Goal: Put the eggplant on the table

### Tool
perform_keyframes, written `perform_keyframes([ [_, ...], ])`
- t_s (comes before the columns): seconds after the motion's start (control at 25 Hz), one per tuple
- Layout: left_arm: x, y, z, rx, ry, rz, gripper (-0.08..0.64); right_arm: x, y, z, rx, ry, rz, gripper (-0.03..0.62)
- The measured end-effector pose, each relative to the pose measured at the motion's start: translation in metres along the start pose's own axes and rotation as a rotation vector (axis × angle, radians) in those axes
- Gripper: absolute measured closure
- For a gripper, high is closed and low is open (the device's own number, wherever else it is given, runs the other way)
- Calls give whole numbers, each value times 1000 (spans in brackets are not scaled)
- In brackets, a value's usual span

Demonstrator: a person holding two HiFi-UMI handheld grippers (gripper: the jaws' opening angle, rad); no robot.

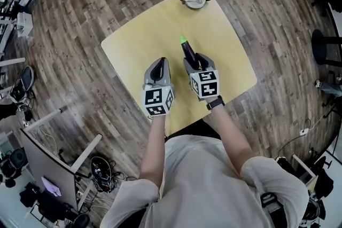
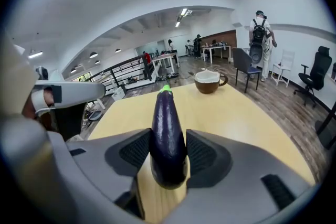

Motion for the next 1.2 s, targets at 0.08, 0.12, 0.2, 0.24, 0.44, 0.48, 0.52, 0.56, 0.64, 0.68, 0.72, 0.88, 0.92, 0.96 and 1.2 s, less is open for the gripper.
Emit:
perform_keyframes([
  [0.08,5,3,1,0,9,12,551,12,4,-2,2,5,30,377],
  [0.12,7,4,2,-1,12,16,551,18,6,-2,0,8,46,377],
  [0.2,11,7,3,-6,13,23,551,28,9,-3,-10,12,76,377],
  [0.24,12,8,4,-8,13,25,551,32,11,-3,-15,14,91,376],
  [0.44,17,16,10,-29,10,40,551,47,21,-6,-22,26,155,377],
  [0.48,17,18,11,-35,9,44,551,50,22,-7,-23,29,166,377],
  [0.52,17,20,12,-39,7,48,551,52,24,-7,-25,32,176,377],
  [0.56,17,21,13,-42,6,51,551,54,25,-8,-26,35,186,377],
  [0.64,17,24,13,-43,5,57,551,56,27,-9,-24,40,197,377],
  [0.68,17,25,12,-43,4,57,551,57,28,-10,-21,41,200,376],
  [0.72,17,25,11,-44,4,56,551,58,28,-10,-20,41,203,376],
  [0.88,14,22,7,-41,0,48,551,58,27,-10,-14,35,210,376],
  [0.92,12,20,4,-38,1,44,551,55,26,-11,-9,32,200,363],
  [0.96,10,18,2,-34,1,39,551,51,22,-12,-3,32,183,356],
  [1.2,-9,6,-5,-18,-23,7,551,16,1,-8,-1,20,68,354],
])
Point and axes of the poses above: the fingertips, and each gripper's own axes: x forward along the fingers, z to its left, y out of its underside, the point moved 2 cm from there along -x, backward along the fingers, and after that the axes turned 13 degrees about z, right-handed, at the moved point
